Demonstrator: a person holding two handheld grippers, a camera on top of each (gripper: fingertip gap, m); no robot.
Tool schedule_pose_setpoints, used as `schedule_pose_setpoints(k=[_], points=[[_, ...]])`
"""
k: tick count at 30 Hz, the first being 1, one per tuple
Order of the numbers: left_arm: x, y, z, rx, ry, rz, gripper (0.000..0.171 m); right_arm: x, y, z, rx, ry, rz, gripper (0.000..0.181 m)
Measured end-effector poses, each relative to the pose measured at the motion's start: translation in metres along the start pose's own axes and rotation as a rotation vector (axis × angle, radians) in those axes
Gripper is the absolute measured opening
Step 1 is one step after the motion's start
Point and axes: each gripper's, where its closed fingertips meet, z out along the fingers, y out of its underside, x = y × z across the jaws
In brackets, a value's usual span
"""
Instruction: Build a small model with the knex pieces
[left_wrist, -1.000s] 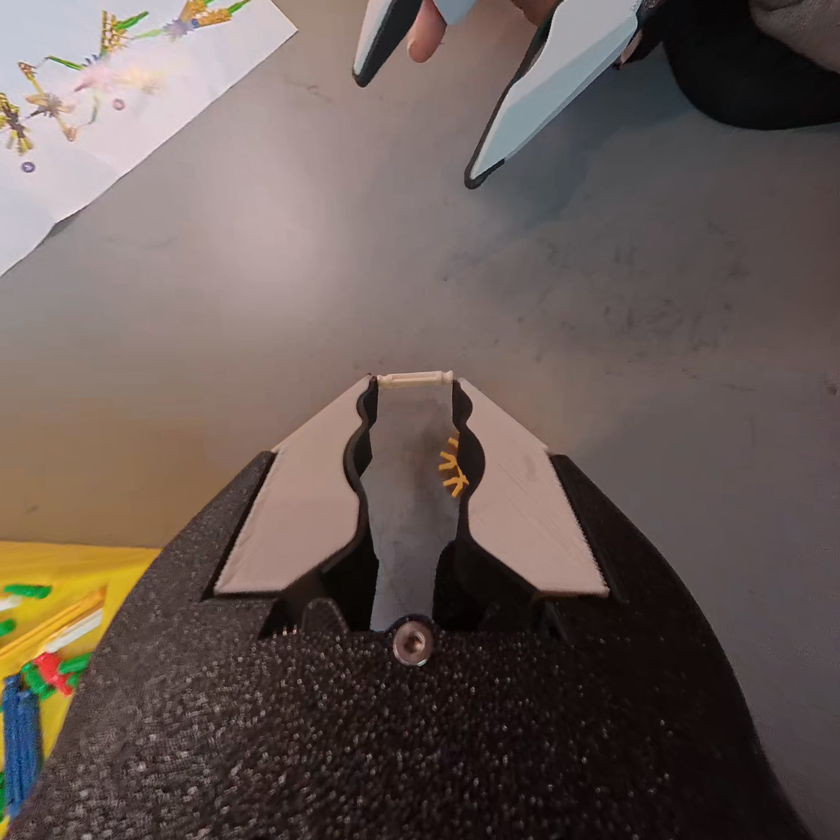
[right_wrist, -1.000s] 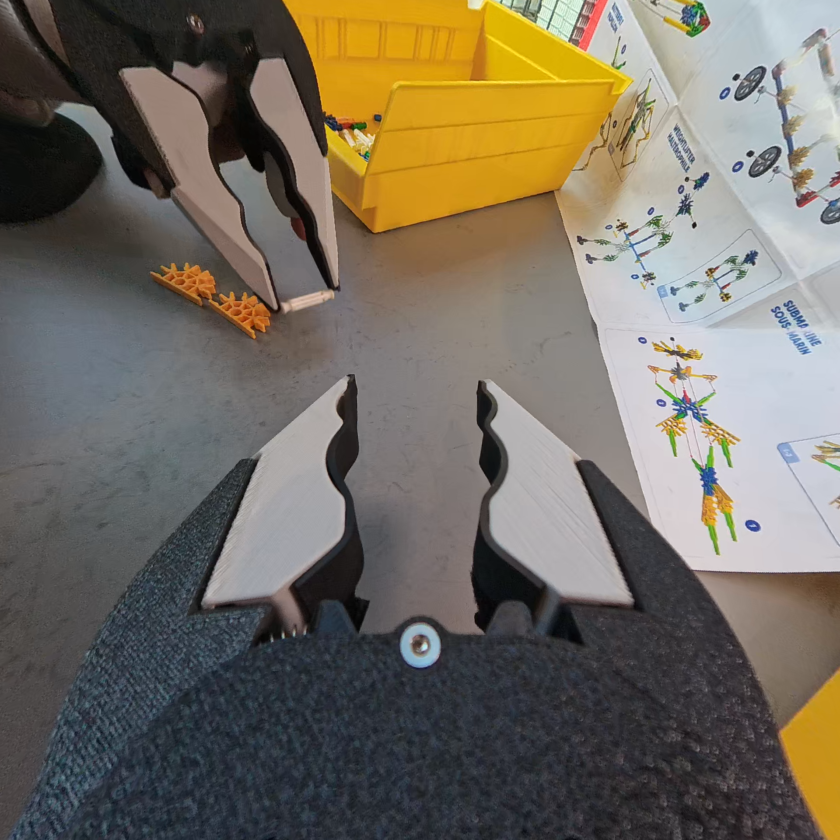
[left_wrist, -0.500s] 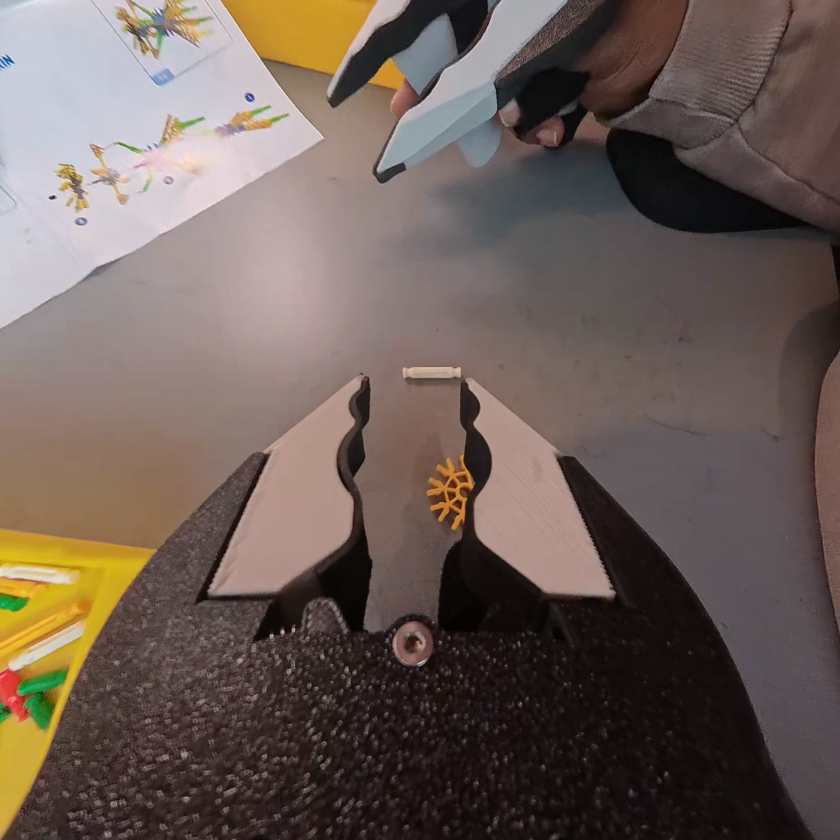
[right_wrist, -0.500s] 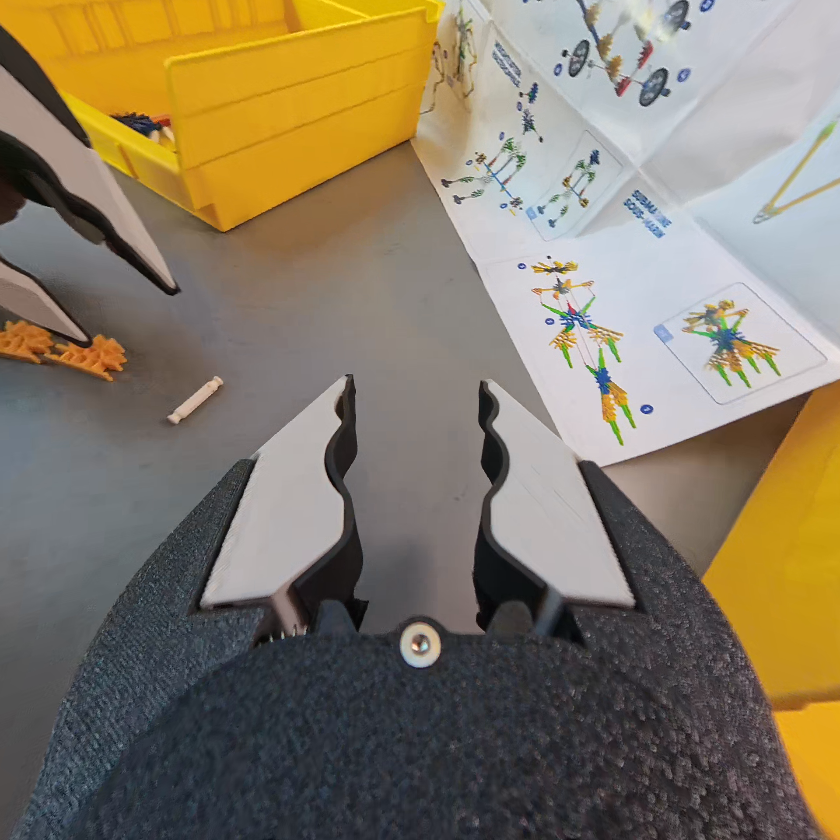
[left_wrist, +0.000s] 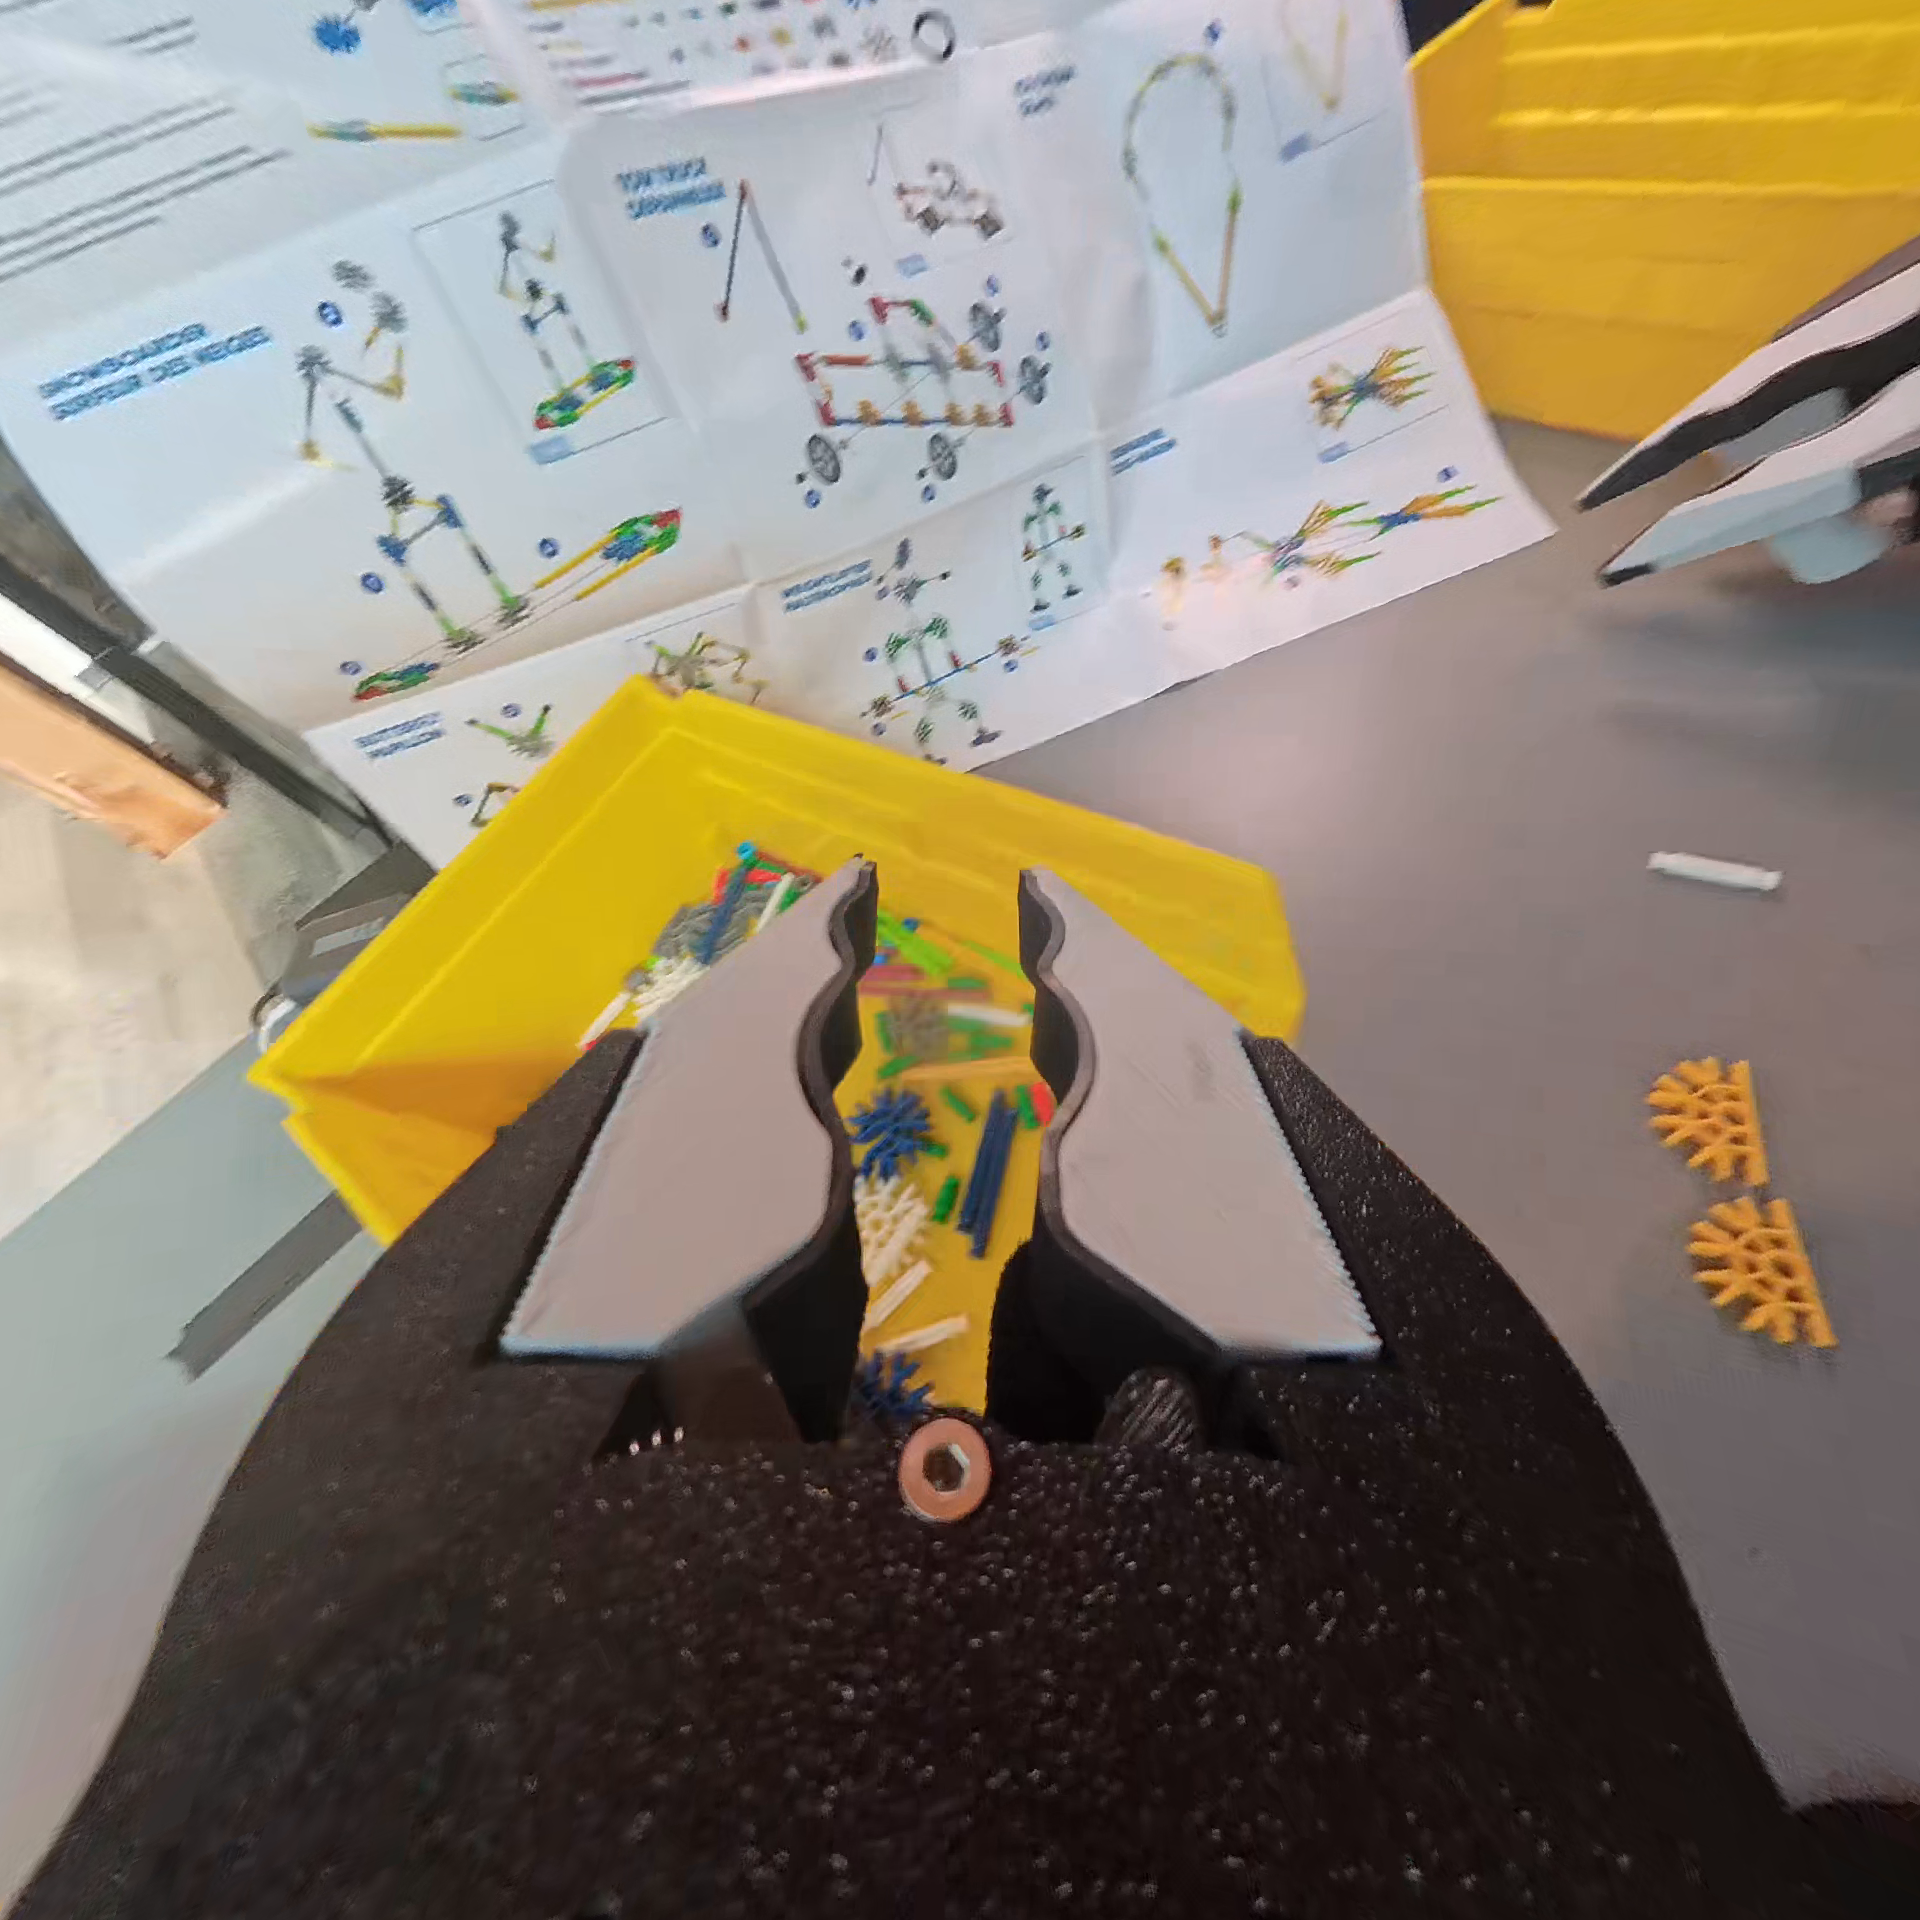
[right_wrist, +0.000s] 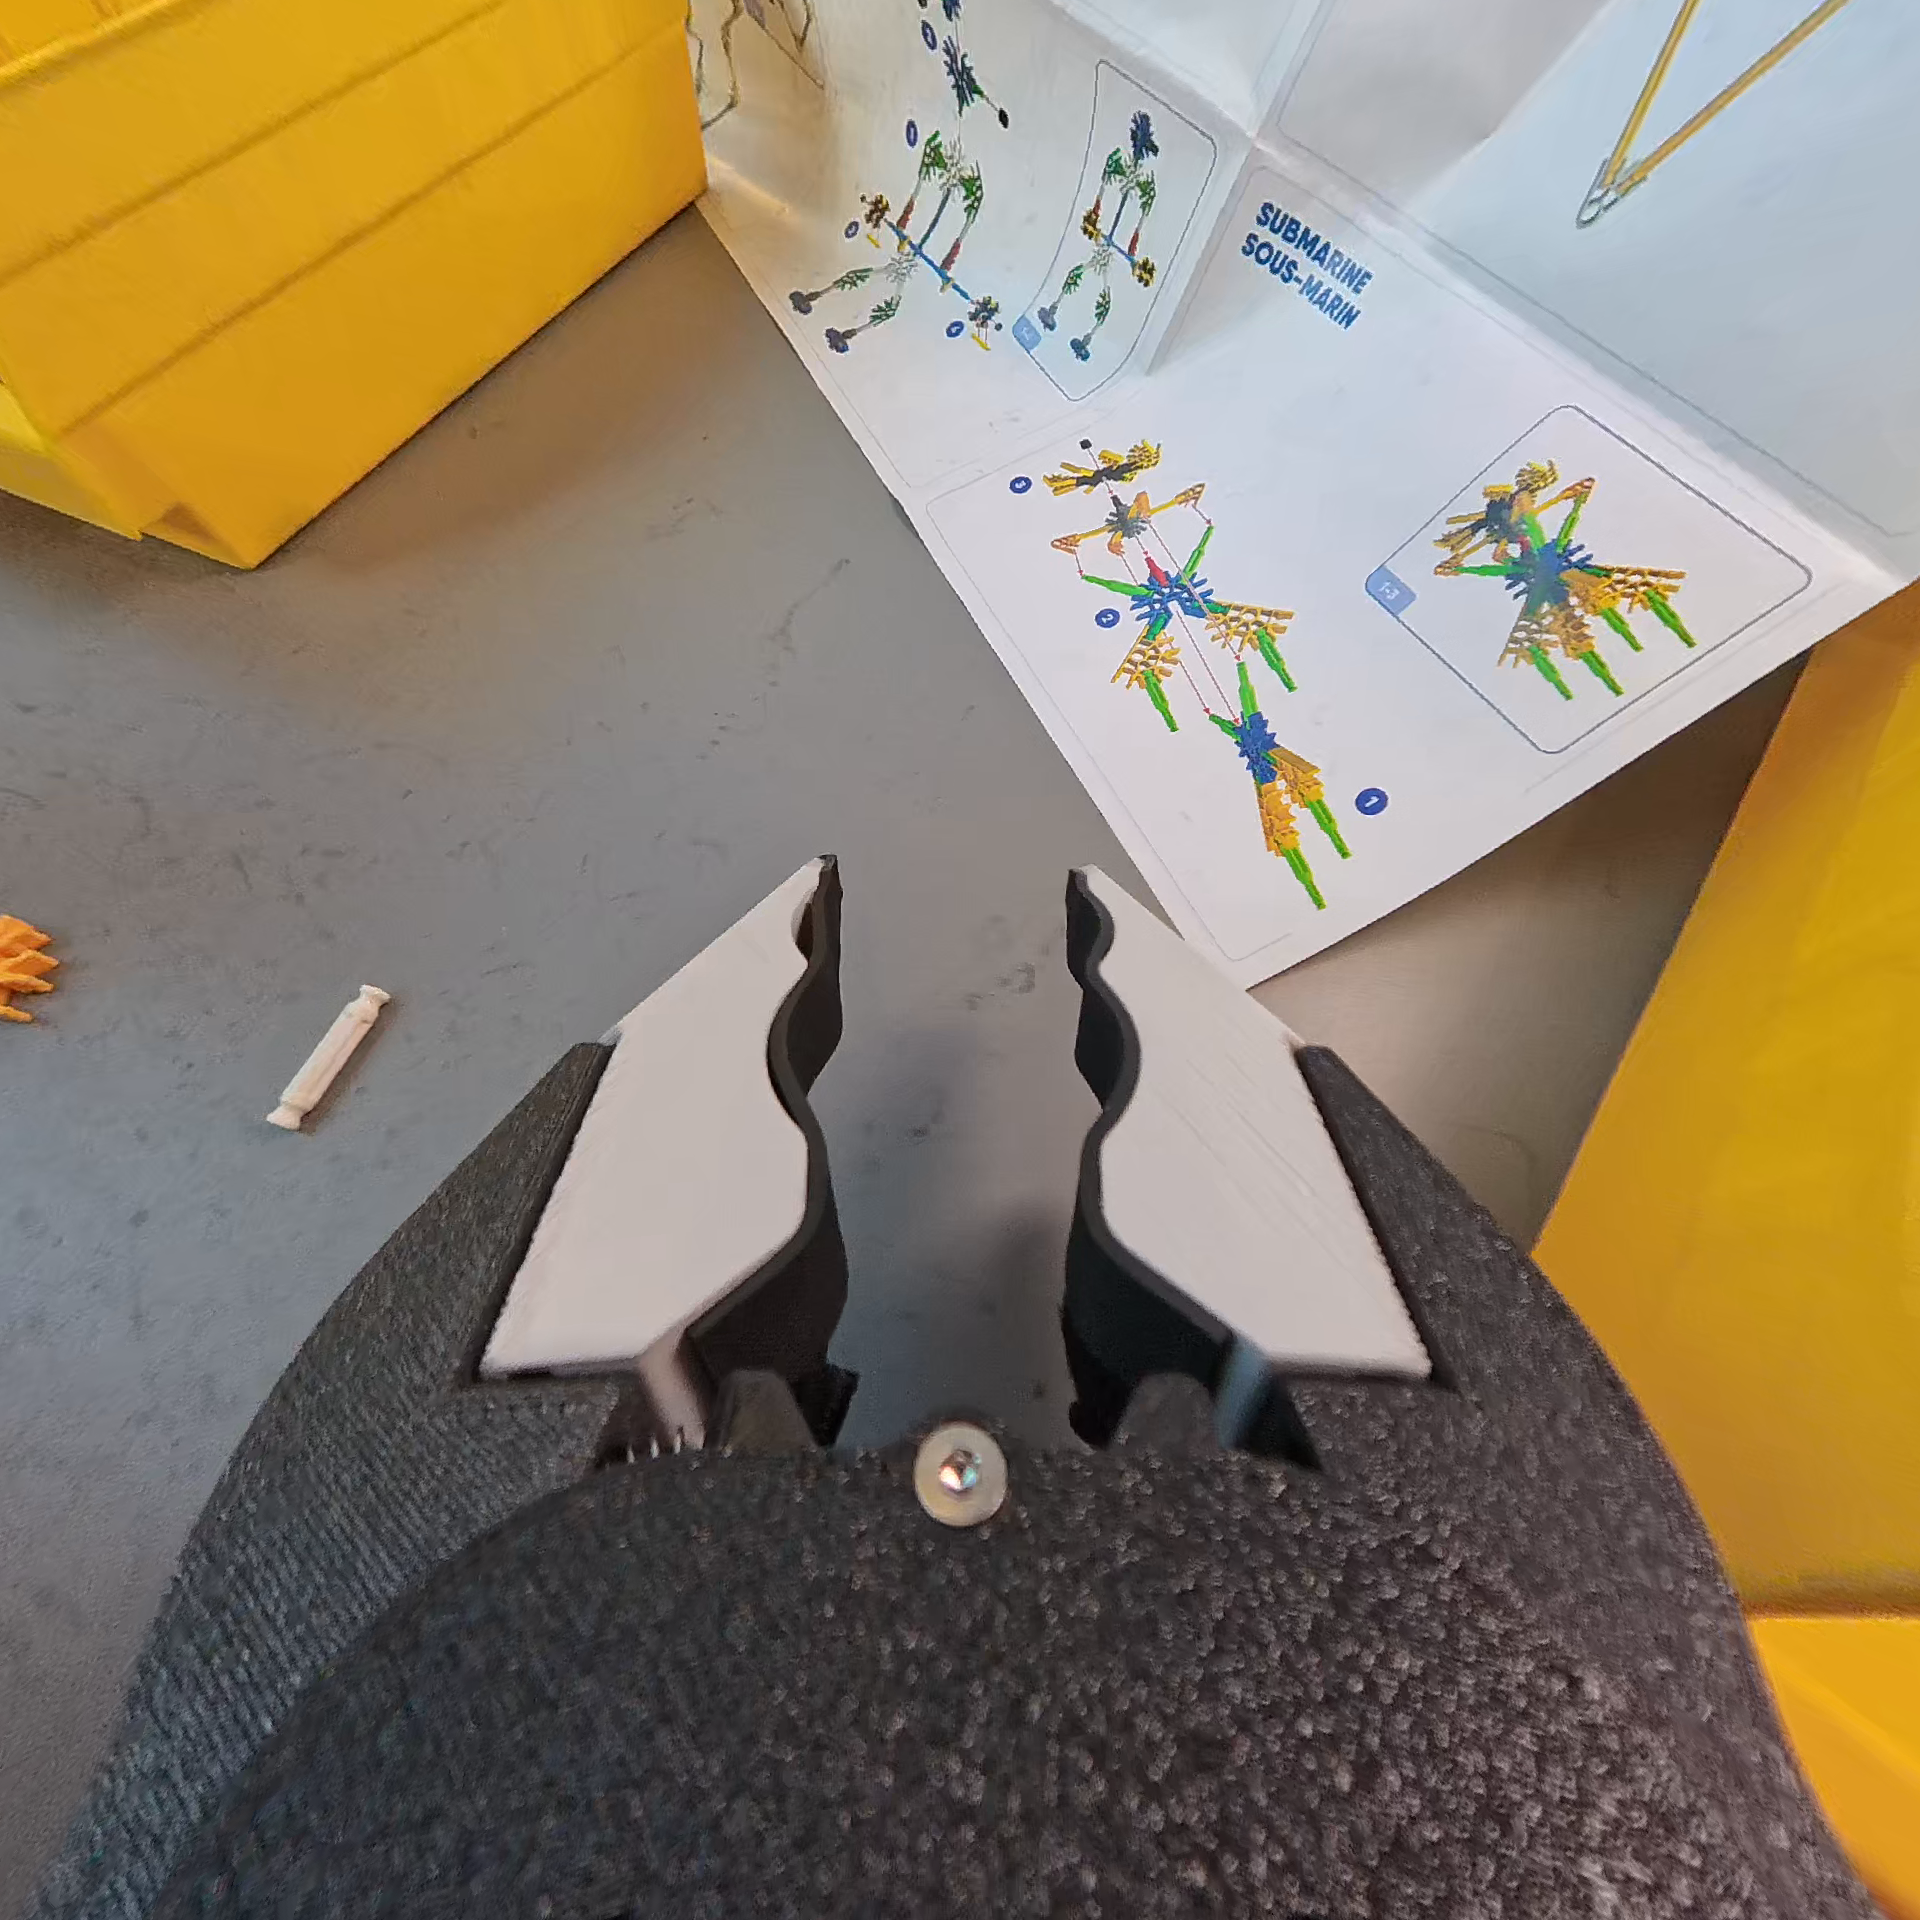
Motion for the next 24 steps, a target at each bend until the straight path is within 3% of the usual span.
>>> schedule_pose_setpoints(k=[6, 11, 16, 24], points=[[-0.068, 0.065, 0.025, -0.433, 0.019, 0.104, 0.027, -0.010, -0.002, -0.003, 0.017, -0.027, -0.046, 0.038], [-0.051, 0.100, 0.058, -0.643, 0.251, 0.082, 0.026, -0.019, -0.003, -0.005, 0.033, -0.052, -0.092, 0.037], [-0.018, 0.122, 0.081, -0.759, 0.390, 0.212, 0.024, -0.029, -0.004, -0.009, 0.053, -0.085, -0.137, 0.036], [-0.007, 0.106, 0.123, -0.682, 0.376, 0.192, 0.024, -0.040, 0.001, -0.007, 0.029, -0.113, -0.197, 0.035]])
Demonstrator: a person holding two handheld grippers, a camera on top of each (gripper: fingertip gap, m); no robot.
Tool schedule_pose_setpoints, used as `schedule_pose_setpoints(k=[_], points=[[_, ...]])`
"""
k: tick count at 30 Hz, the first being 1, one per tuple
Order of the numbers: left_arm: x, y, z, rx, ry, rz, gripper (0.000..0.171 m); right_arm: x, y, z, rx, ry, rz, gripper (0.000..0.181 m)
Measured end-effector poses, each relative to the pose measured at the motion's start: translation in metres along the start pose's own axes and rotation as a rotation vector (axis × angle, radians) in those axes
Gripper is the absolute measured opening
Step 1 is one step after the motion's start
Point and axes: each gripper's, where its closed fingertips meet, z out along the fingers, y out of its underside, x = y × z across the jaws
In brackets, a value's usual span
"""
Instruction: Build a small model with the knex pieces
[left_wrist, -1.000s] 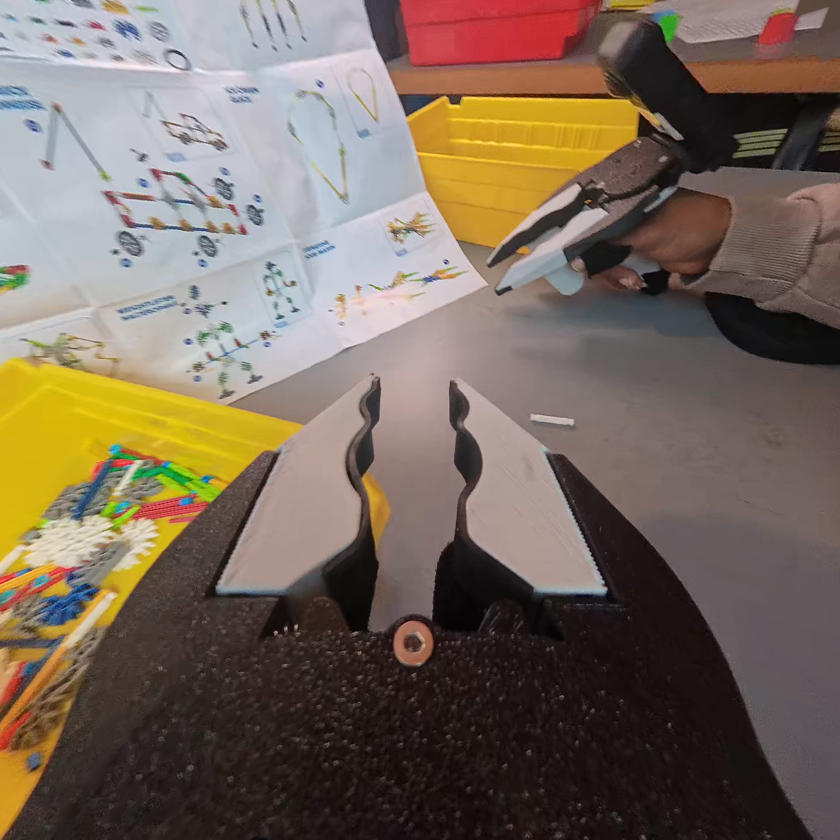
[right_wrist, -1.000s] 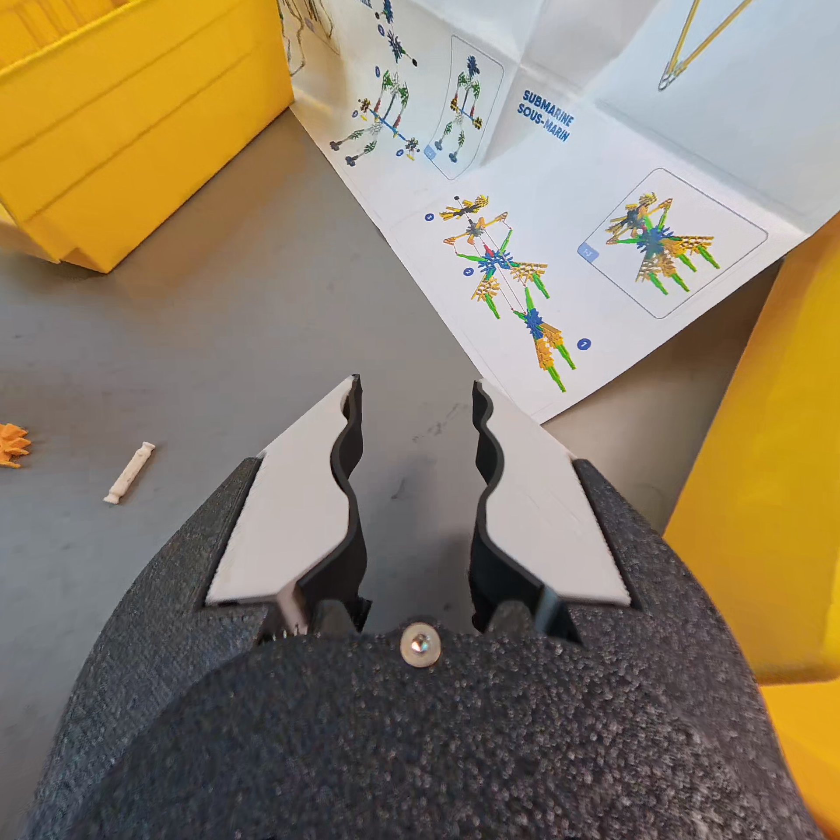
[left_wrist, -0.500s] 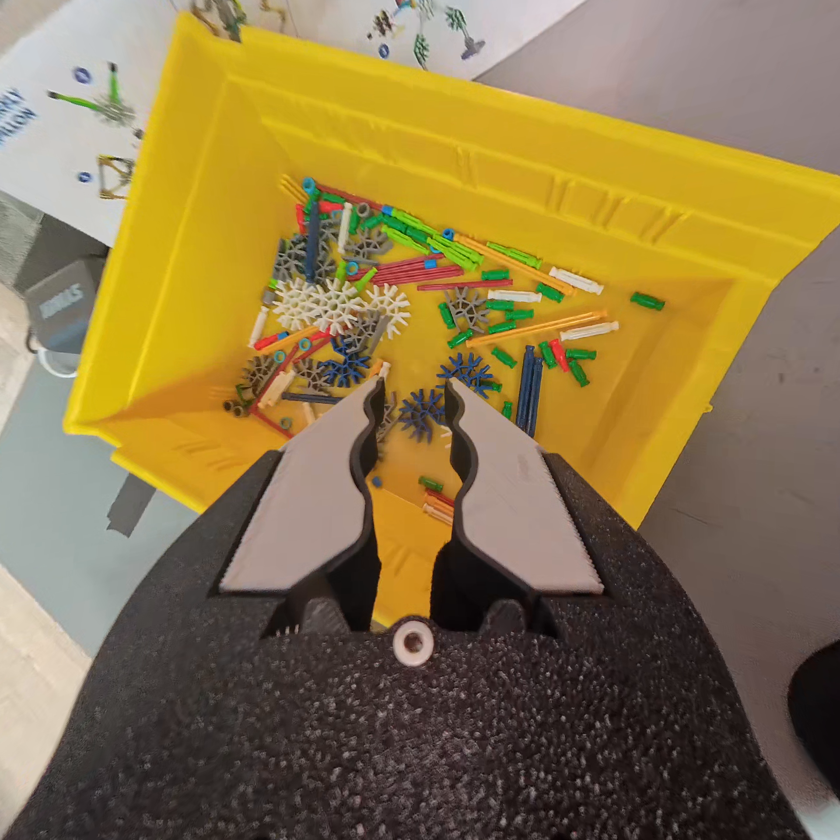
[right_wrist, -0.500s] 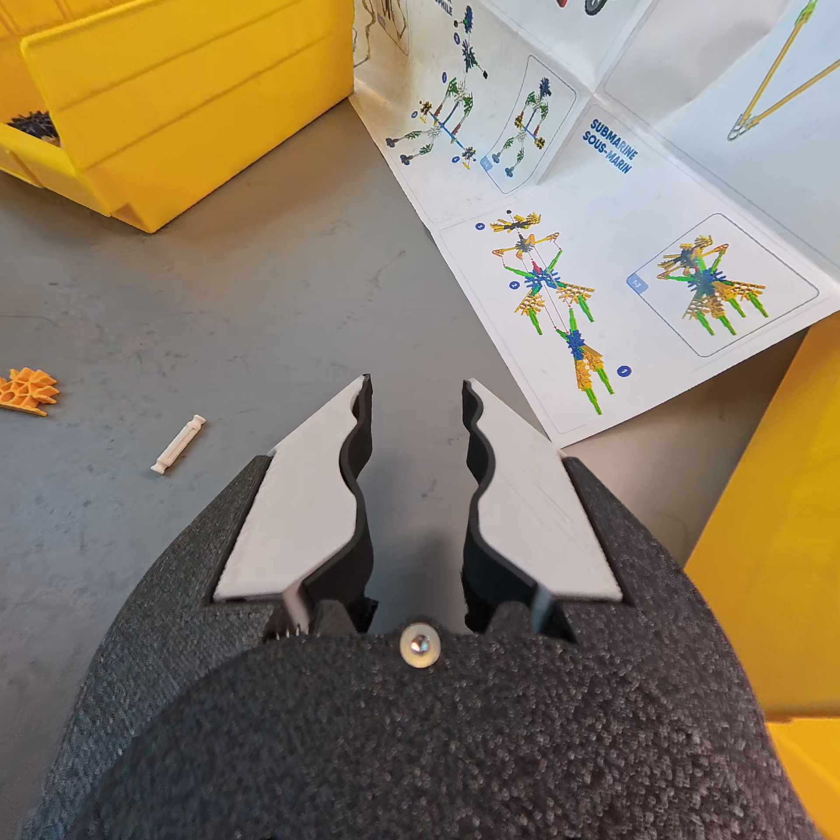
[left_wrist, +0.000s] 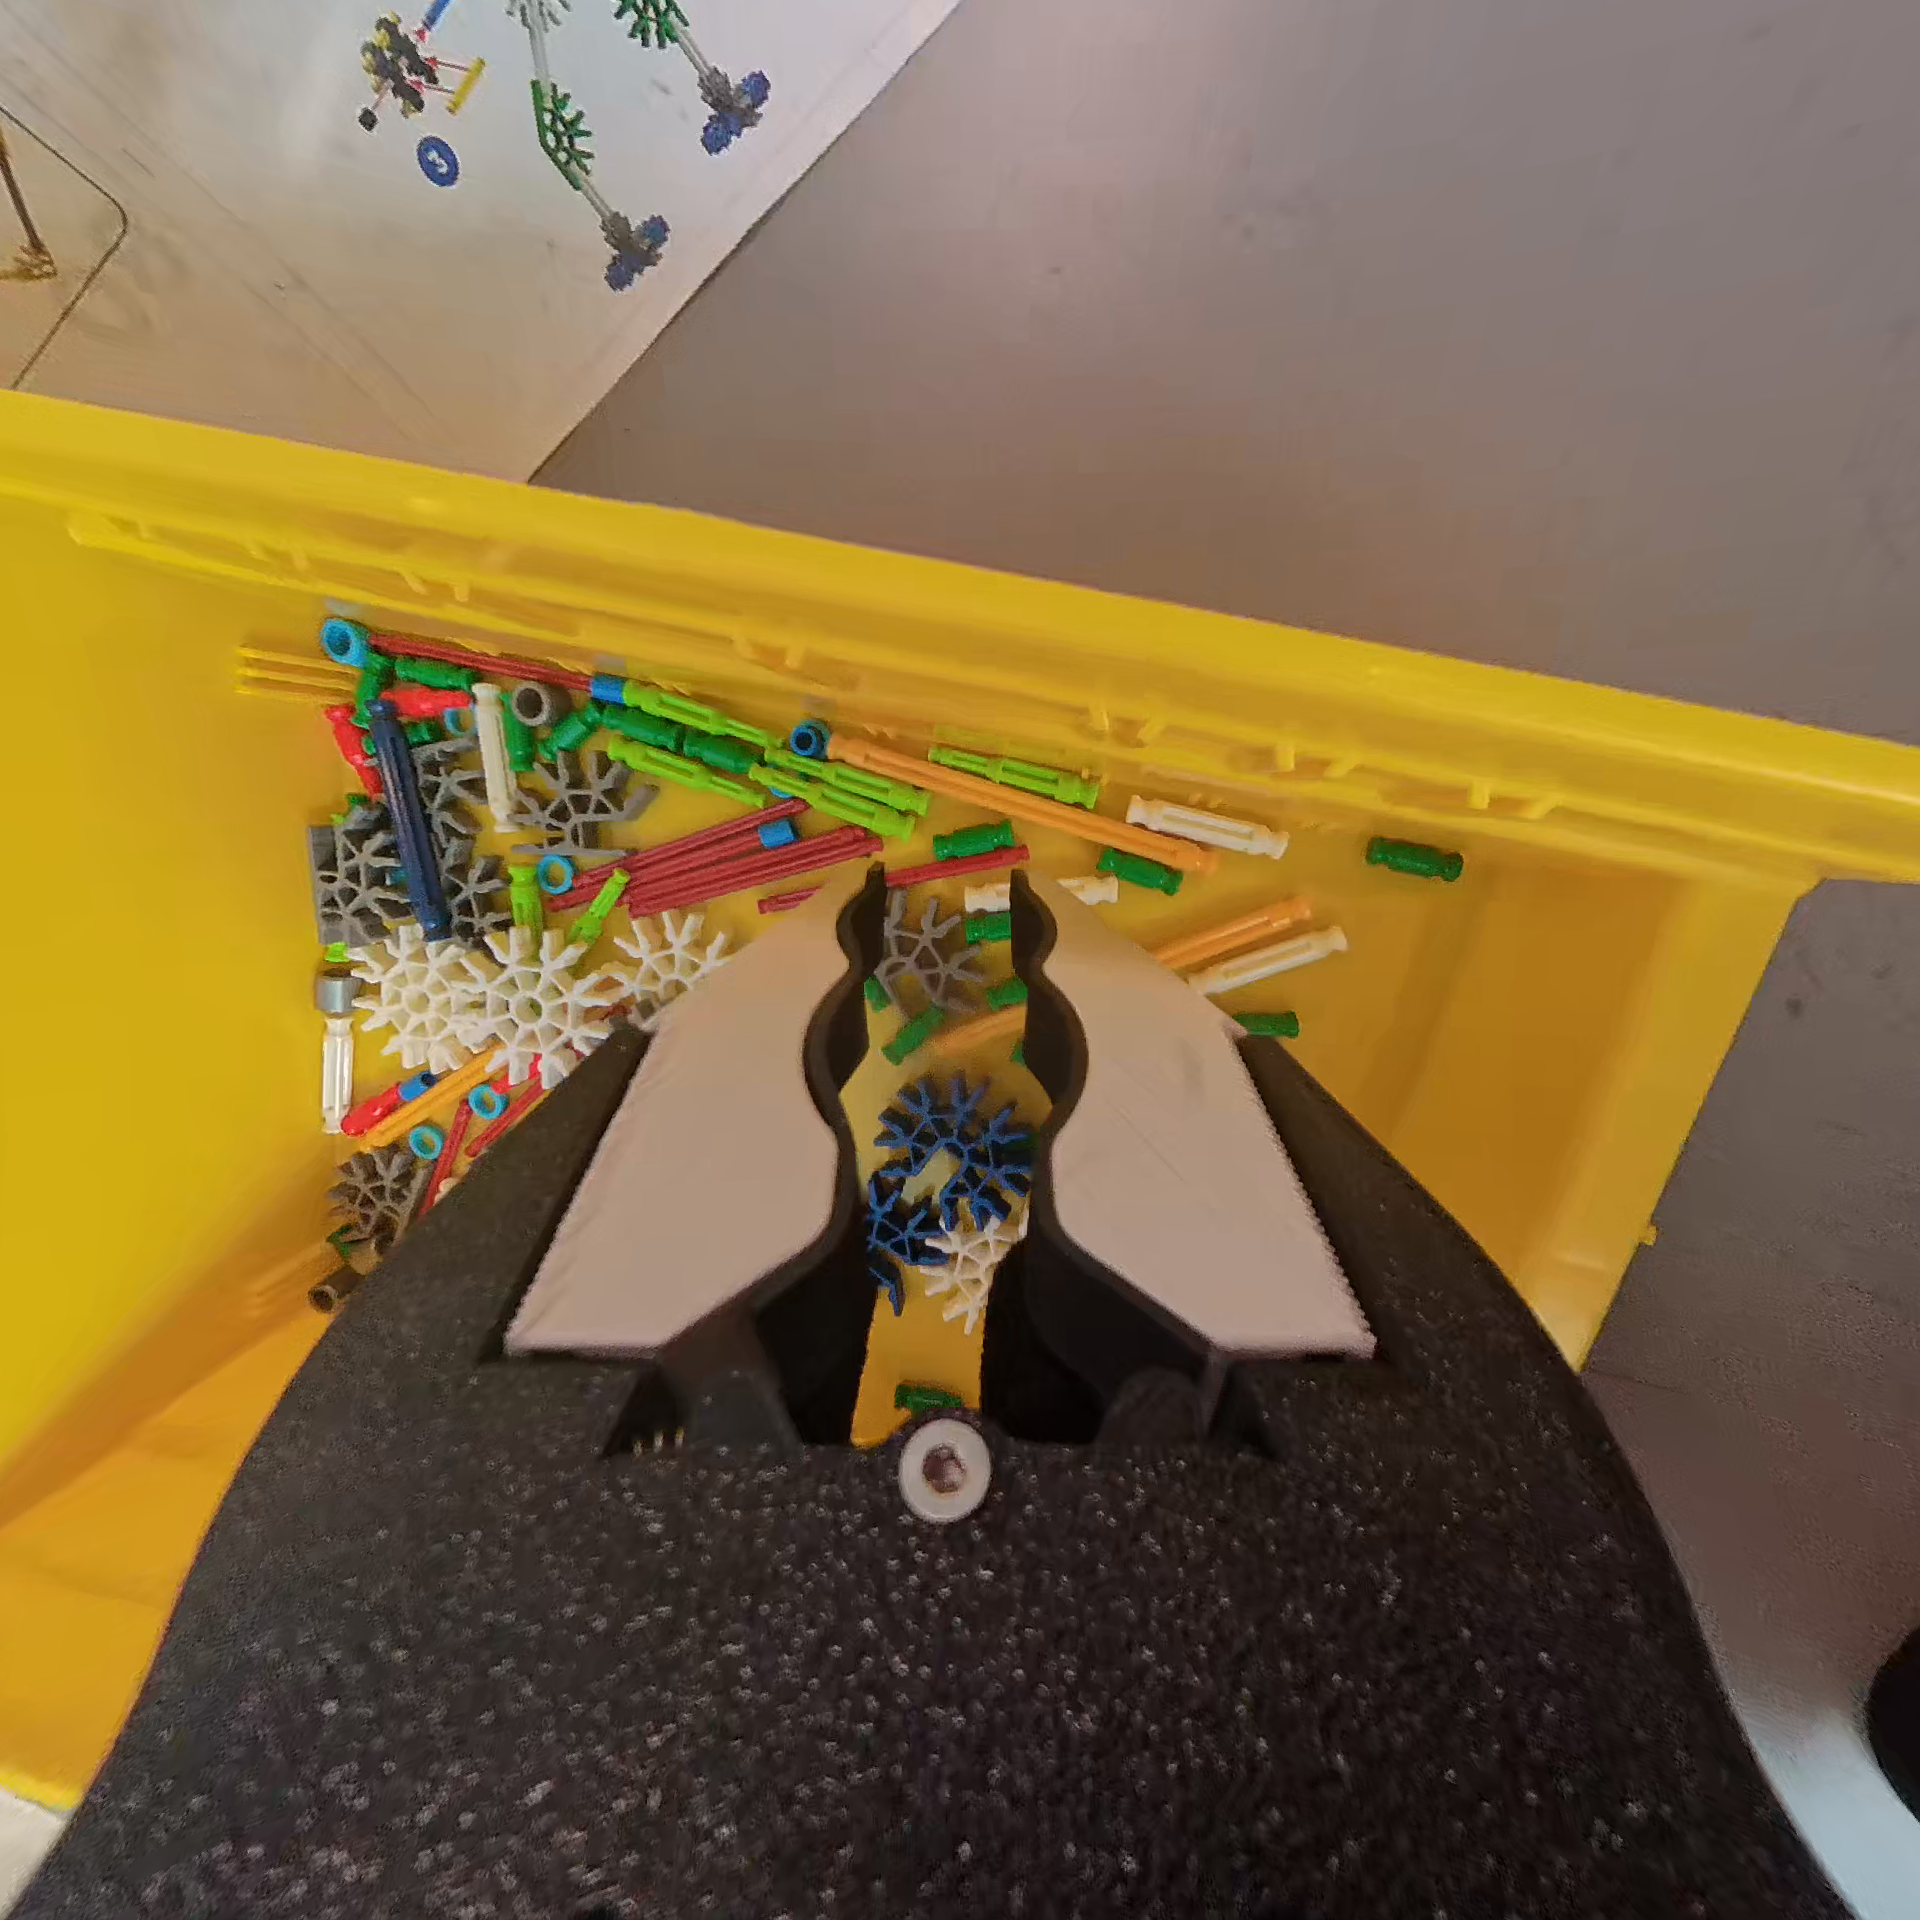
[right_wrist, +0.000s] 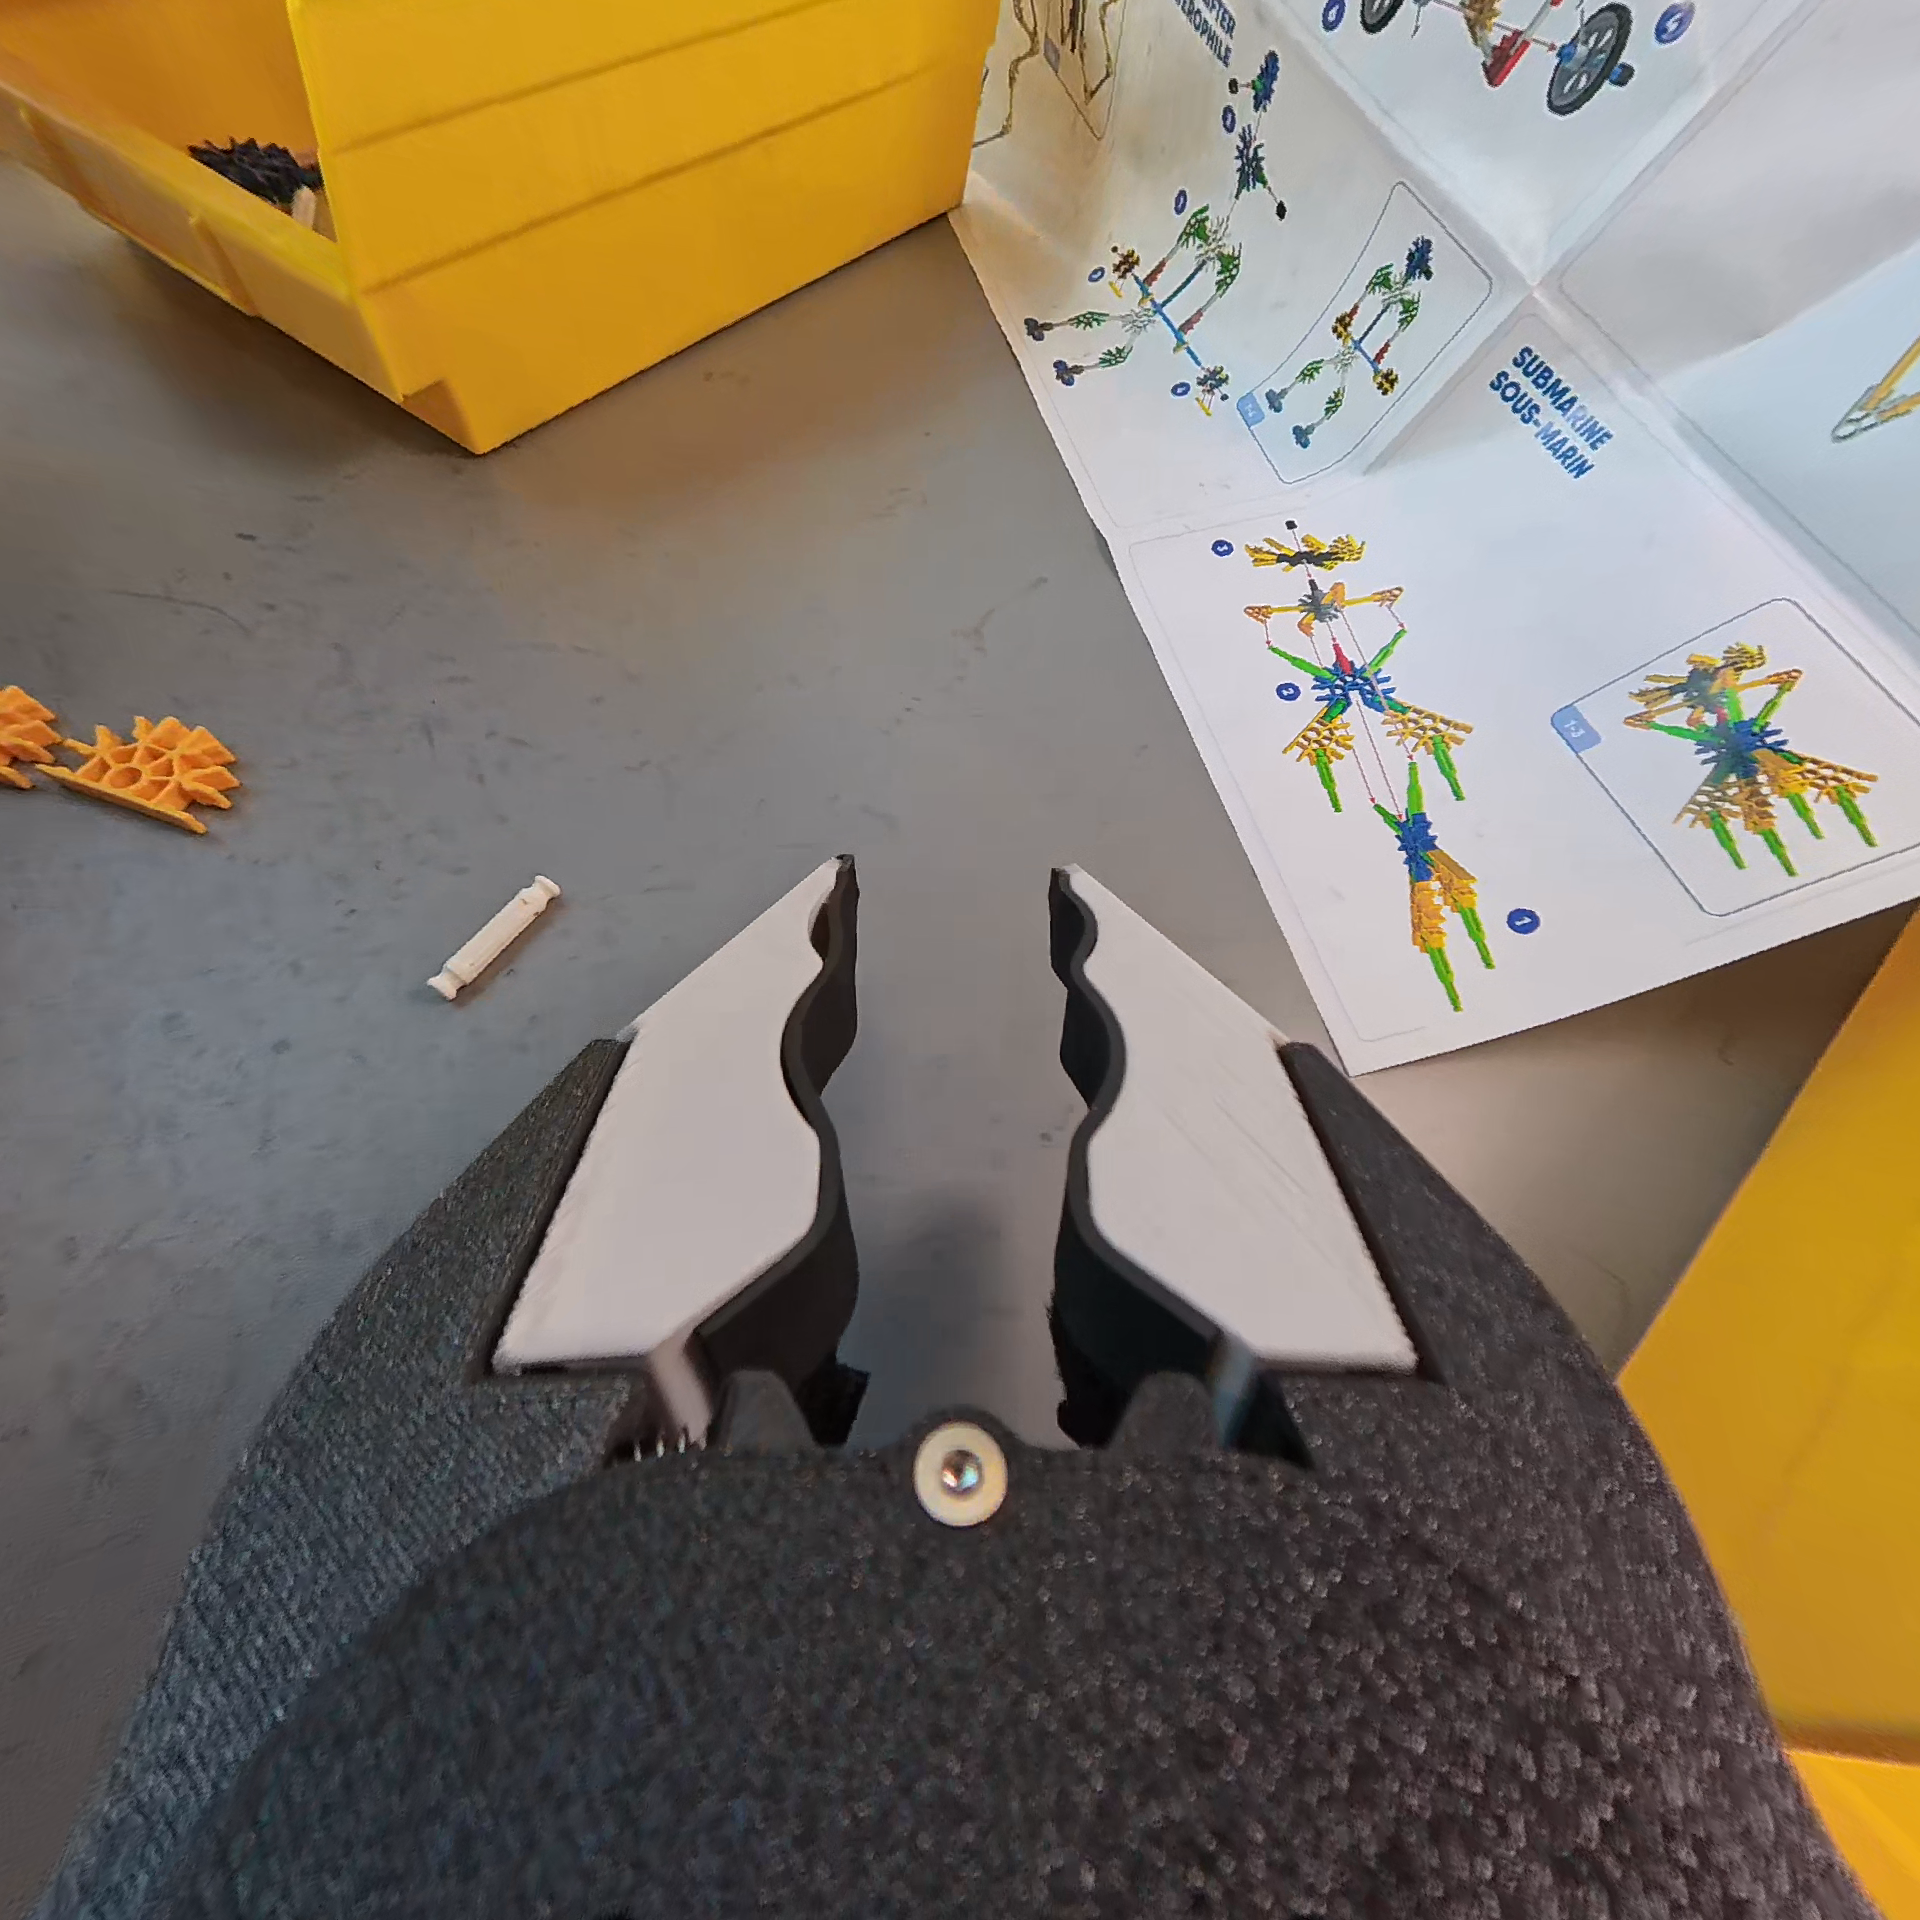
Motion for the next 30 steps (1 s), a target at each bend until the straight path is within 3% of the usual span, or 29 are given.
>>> schedule_pose_setpoints(k=[6, 19, 26, 30], points=[[-0.029, -0.001, 0.014, -0.027, -0.064, -0.092, 0.023, -0.003, 0.002, 0.002, -0.012, -0.007, -0.017, 0.034], [-0.018, -0.005, 0.029, 0.000, 0.141, -0.471, 0.009, -0.006, 0.004, 0.004, -0.029, -0.014, -0.036, 0.034], [-0.019, 0.005, 0.028, -0.033, 0.137, -0.490, 0.006, -0.008, 0.003, 0.001, -0.016, -0.015, -0.047, 0.033], [-0.018, 0.006, 0.028, -0.061, 0.083, -0.403, 0.006, -0.009, 0.004, 0.000, -0.018, -0.017, -0.054, 0.033]])
